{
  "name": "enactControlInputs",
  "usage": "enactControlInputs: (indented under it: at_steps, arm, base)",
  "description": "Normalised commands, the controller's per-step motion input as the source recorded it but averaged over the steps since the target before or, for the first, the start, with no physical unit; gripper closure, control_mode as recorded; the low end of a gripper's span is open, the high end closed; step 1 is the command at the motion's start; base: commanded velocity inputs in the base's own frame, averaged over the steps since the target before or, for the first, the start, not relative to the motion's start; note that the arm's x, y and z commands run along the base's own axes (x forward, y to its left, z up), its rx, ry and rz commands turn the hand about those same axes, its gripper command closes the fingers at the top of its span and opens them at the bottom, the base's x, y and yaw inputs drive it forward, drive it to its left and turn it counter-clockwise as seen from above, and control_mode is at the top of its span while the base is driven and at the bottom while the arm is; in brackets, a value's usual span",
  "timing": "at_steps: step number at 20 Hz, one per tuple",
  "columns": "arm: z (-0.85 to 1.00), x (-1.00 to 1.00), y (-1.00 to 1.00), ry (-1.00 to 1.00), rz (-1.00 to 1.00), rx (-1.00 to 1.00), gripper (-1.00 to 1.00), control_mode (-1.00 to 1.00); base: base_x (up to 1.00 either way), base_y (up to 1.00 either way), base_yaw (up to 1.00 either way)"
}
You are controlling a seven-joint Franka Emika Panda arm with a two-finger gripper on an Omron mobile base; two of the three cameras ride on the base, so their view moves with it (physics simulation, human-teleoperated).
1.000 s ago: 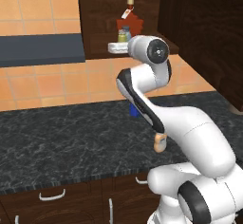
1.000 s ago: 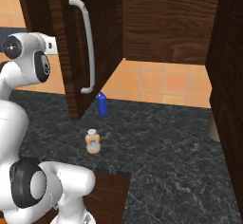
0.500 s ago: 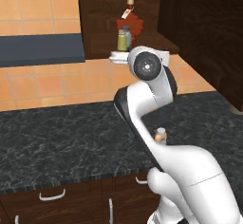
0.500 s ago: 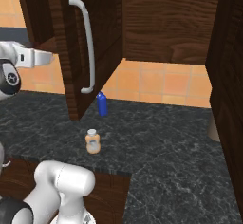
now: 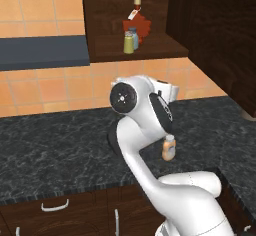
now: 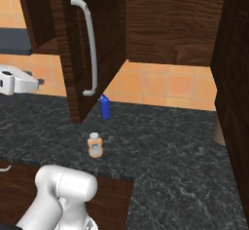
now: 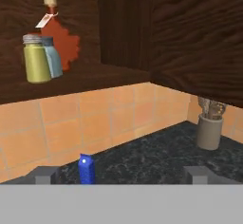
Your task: Put the shaker and condiment bottle from the counter next to their counterparts in the cabinet.
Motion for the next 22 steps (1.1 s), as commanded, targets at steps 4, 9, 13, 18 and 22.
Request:
enactControlInputs:
  at_steps: [4,9,13,18,22]
  arm:
    - [-1.00,0.00,-0.03,0.13,0.00,0.00,-1.00,-1.00]
    - [-0.87,0.01,-0.36,0.02,0.00,0.05,-1.00,-1.00]
    - [-0.84,-0.25,-0.45,0.00,-0.01,0.02,-1.00,-1.00]
    - [-0.81,-0.13,-0.27,0.09,-0.03,0.01,-1.00,-1.00]
    - [-0.71,0.00,-0.14,0.17,-0.02,0.00,-1.00,-1.00]
  base:
    - [0.00,0.00,0.00]
    - [0.00,0.00,0.00]
    - [0.00,0.00,0.00]
    - [0.00,0.00,0.00]
    - [0.00,0.00,0.00]
